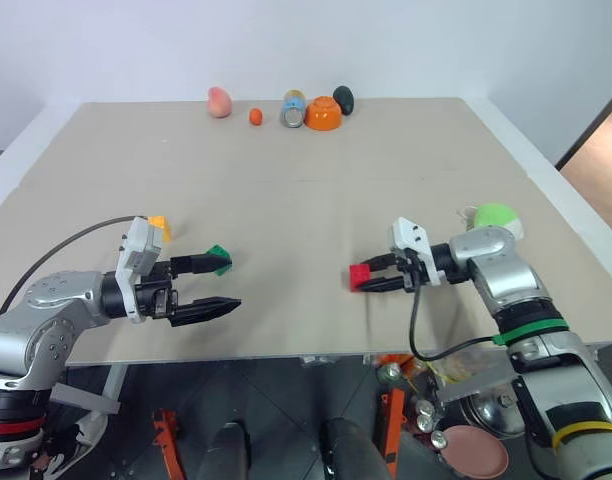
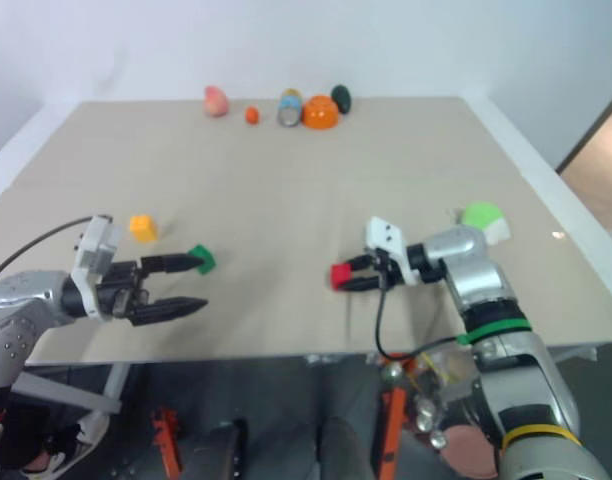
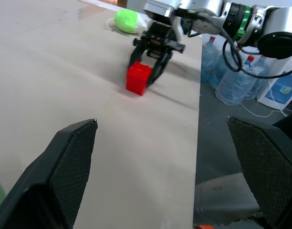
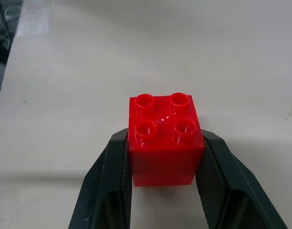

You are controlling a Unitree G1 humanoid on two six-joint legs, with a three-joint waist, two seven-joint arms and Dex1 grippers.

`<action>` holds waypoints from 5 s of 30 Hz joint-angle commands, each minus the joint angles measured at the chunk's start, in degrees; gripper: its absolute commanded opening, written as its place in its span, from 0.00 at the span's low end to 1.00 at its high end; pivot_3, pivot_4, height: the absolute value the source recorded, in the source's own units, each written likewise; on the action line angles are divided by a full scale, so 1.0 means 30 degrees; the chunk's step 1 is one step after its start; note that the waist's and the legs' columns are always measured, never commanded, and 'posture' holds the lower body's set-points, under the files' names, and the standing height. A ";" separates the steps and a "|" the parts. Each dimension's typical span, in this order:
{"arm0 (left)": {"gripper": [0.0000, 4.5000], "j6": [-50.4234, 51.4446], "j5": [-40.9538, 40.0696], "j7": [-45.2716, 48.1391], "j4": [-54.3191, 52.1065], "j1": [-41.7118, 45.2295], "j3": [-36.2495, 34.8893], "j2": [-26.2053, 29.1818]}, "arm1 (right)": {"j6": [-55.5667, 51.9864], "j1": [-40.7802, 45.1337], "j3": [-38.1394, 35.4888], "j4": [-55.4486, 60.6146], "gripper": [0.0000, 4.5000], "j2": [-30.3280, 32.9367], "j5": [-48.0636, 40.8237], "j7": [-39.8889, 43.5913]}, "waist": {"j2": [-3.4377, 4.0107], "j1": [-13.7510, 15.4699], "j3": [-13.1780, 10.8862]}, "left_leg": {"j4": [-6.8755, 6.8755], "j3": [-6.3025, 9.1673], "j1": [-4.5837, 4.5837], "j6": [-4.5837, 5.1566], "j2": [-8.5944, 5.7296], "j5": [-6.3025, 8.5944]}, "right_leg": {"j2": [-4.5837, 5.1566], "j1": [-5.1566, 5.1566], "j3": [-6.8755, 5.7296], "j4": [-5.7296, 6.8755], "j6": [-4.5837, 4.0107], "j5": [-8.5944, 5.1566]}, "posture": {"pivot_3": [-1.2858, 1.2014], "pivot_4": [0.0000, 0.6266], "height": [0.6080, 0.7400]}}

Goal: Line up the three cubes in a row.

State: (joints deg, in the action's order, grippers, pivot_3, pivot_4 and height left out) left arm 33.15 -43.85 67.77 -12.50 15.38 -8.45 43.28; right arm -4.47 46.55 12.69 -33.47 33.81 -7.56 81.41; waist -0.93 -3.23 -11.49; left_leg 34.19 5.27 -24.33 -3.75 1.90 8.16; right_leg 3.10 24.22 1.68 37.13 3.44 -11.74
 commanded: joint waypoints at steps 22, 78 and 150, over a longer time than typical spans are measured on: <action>1.00 0.1073 -0.1008 -0.0467 -0.1289 -0.0525 -0.1400 0.0687 | 0.1692 0.1245 0.0065 -0.2540 0.28 -0.0813 0.0780 0.1025 | -0.0002 0.0149 -0.0001 | -0.0009 0.0002 -0.0026 -0.0005 -0.0004 0.0002 | -0.0002 0.0004 0.0004 -0.0003 0.0033 -0.0025 | 0.52 0.24 0.99; 1.00 -0.5637 0.8039 -0.7020 0.8595 0.2348 0.1396 -0.4246 | -1.4654 -0.9732 -0.3906 2.4756 0.99 -0.2177 -0.9963 -1.4218 | -0.0069 0.0247 0.0037 | 0.0000 -0.0028 -0.0084 -0.0020 -0.0001 0.0006 | 0.0038 0.0037 -0.0013 -0.0021 0.0010 -0.0040 | 0.52 0.24 0.99; 0.67 -1.5961 1.3462 0.3691 2.4086 1.3320 0.6253 -0.9599 | -1.2683 -1.3336 -0.9596 2.0879 1.00 0.3713 -1.2599 -1.1223 | -0.0098 0.0635 0.0030 | 0.0083 -0.0037 -0.0143 0.0054 -0.0043 0.0048 | 0.0060 0.0012 -0.0008 -0.0055 0.0098 -0.0051 | 0.52 0.24 0.99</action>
State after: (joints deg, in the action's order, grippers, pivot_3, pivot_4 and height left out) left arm -14.88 -3.75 79.32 59.62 54.39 11.19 14.38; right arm -43.53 5.48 -15.61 28.80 44.59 -44.86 47.53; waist -1.22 -1.33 -11.40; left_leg 34.45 5.16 -24.75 -3.59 1.77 8.30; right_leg 3.28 24.24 1.66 36.96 3.74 -11.88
